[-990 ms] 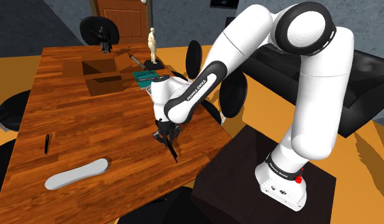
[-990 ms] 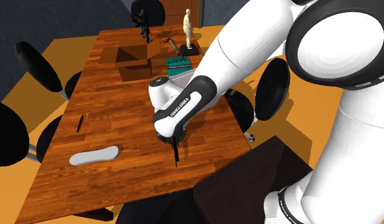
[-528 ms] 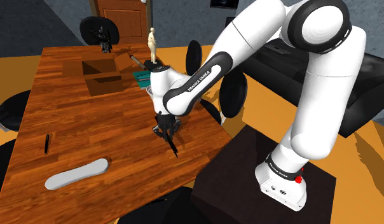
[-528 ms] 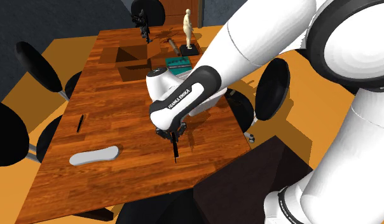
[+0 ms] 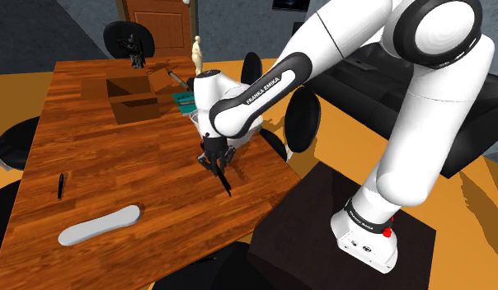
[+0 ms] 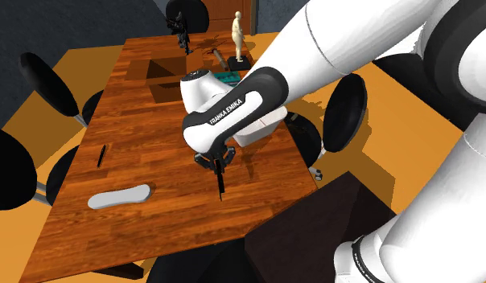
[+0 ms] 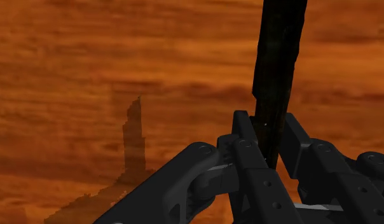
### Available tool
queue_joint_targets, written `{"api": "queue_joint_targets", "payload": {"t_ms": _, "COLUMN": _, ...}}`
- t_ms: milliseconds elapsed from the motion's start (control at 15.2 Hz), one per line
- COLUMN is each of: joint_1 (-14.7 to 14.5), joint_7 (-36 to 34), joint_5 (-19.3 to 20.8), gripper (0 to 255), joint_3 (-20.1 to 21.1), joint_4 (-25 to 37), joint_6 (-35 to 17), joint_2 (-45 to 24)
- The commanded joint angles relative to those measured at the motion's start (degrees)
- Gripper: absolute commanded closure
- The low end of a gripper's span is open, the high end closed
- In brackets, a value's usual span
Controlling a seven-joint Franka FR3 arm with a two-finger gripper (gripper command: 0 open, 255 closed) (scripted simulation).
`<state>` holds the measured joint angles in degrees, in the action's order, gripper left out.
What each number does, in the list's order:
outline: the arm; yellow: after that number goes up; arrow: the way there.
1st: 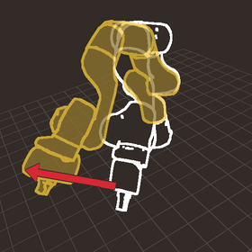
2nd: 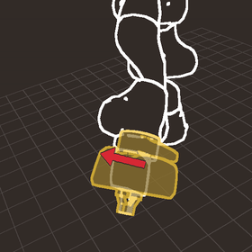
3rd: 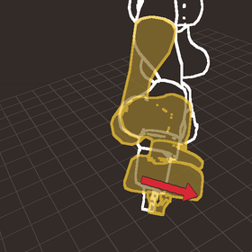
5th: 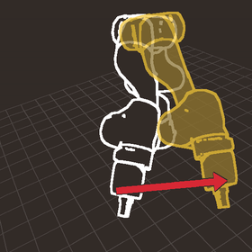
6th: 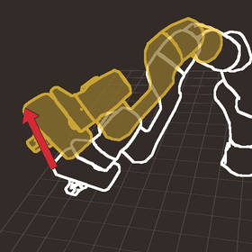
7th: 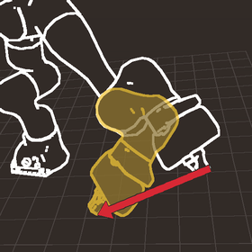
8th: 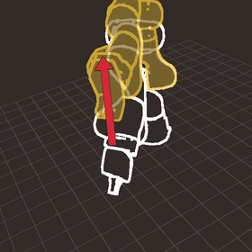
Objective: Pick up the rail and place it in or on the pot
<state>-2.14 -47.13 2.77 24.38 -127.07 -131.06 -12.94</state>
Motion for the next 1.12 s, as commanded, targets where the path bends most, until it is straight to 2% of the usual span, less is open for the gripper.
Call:
{"api": "queue_joint_targets", "payload": {"t_ms": 0, "joint_1": 0.25, "joint_7": 0.50, "joint_5": -0.71, "gripper": 255, "joint_3": 0.22, "joint_4": 0.03, "joint_6": 1.25, "joint_2": 1.32}}
{"api": "queue_joint_targets", "payload": {"t_ms": 1056, "joint_1": 1.12, "joint_7": 2.95, "joint_5": -4.74, "gripper": 255, "joint_3": 0.95, "joint_4": 4.20, "joint_6": 12.84, "joint_2": 9.45}}
